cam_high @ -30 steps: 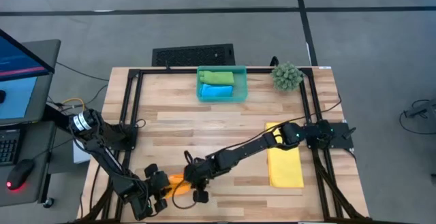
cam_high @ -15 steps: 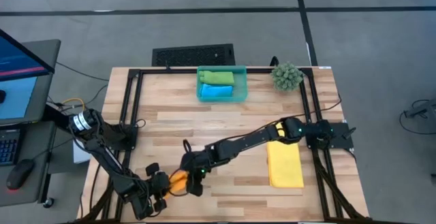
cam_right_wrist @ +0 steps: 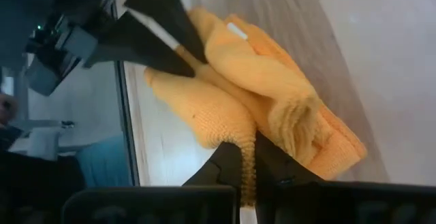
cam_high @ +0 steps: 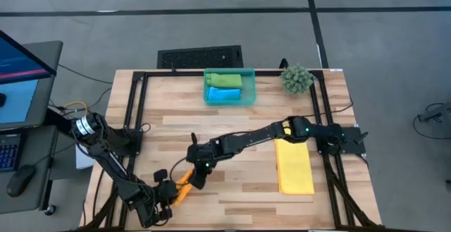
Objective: Roll microfiber towels into tight, uniform cylinder then place into a basket
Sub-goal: Roll the orange towel
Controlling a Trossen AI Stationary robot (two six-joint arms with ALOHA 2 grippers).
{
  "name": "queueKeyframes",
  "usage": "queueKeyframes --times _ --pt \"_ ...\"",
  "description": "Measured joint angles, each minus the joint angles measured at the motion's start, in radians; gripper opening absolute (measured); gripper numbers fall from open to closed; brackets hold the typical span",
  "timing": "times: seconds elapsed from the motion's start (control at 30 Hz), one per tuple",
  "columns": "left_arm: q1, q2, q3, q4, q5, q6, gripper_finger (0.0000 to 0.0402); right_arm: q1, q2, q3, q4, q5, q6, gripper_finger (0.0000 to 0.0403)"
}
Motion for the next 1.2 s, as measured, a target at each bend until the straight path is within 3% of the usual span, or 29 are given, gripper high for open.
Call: queueKeyframes --times 0.53,0.97,1.2 --pt "0.055 0.000 0.000 0.034 -0.030 0.124 0.0077 -0.056 0.010 0.002 -0.007 -0.076 0.071 0.0021" --pt "0.001 -0.036 0.000 0.036 -0.042 0.100 0.0077 -0.004 0.010 0.002 -0.130 0.026 -0.027 0.0021" --pt "0.001 -0.090 0.000 -0.003 -0.037 0.106 0.0077 -0.006 0.010 0.002 -0.131 0.028 -0.034 0.0022"
